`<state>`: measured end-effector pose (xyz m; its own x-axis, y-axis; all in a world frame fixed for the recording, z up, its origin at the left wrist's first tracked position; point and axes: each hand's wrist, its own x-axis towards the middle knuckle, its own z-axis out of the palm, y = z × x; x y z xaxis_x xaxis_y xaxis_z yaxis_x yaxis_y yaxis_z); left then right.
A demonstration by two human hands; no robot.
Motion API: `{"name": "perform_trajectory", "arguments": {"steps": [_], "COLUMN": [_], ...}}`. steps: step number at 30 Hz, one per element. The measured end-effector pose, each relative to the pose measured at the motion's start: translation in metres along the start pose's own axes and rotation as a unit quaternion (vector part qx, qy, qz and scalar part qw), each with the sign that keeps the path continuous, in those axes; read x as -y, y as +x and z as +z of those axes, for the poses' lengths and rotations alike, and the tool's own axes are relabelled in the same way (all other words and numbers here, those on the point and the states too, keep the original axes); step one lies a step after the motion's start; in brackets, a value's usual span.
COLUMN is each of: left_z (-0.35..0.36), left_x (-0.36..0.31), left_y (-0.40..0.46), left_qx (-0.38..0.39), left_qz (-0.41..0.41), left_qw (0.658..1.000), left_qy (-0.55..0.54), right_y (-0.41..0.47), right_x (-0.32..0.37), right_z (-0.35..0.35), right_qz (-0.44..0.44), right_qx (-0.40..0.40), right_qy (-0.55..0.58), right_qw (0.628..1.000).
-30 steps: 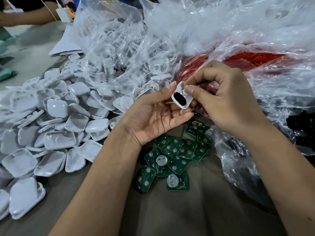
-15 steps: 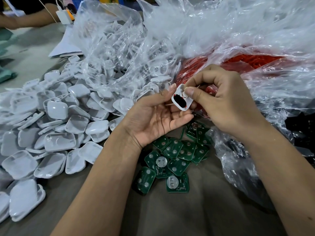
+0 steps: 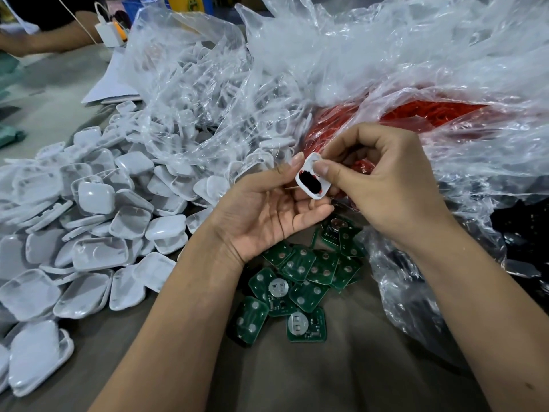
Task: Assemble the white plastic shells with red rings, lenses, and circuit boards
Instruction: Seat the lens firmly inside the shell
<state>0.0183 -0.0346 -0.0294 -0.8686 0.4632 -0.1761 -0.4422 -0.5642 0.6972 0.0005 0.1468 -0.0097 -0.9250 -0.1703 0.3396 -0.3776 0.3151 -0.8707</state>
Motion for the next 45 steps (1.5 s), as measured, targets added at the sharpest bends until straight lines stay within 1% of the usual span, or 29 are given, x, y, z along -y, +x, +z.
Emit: {"name": "perform_trajectory", "arguments": {"steps": [4,7,9,12,17,19,23,28,31,37,41,45], "left_z": [0.000,0.000,0.000,0.000,0.001,0.001,0.001,0.001,0.000,-0.002,-0.003,-0.001], "left_x": [0.000,0.000,0.000,0.001,0.001,0.001,-0.001,-0.003,-0.002,-0.003,-0.002,-0.002], "left_y": [-0.001,-0.002,-0.002,-0.002,-0.002,-0.002,-0.002,-0.003,-0.003,-0.002,-0.002,-0.001], "left_qx": [0.001,0.012,0.020,0.018,0.009,0.004,-0.035,-0.044,-0.047,-0.038,-0.020,-0.006], "left_qz": [-0.007,-0.012,-0.010,0.001,0.011,0.009,-0.002,-0.015,-0.015,-0.020,-0.025,-0.018], "left_qw": [1.000,1.000,1.000,1.000,0.999,0.999,0.998,0.997,0.997,0.997,0.999,1.000], "left_qy": [-0.007,-0.012,-0.001,0.024,0.036,0.040,0.052,0.065,0.063,0.063,0.027,-0.020], "right_y": [0.001,0.001,0.001,0.002,0.002,0.002,0.001,0.001,0.002,0.001,0.000,0.001], "right_x": [-0.001,0.001,0.003,0.004,0.004,0.005,0.004,0.003,0.002,-0.001,0.000,0.002], "right_z": [-0.003,-0.009,-0.012,-0.014,-0.014,-0.014,-0.015,-0.017,-0.018,-0.016,-0.011,-0.012], "right_qz": [0.049,0.097,0.128,0.161,0.210,0.212,0.201,0.185,0.171,0.147,0.139,0.121], "right_qx": [0.019,0.048,0.062,0.076,0.089,0.090,0.101,0.136,0.139,0.112,0.057,0.043], "right_qy": [0.068,0.150,0.185,0.193,0.185,0.182,0.176,0.164,0.157,0.133,0.166,0.206], "right_qw": [0.996,0.983,0.972,0.965,0.956,0.956,0.958,0.959,0.963,0.974,0.975,0.970]}}
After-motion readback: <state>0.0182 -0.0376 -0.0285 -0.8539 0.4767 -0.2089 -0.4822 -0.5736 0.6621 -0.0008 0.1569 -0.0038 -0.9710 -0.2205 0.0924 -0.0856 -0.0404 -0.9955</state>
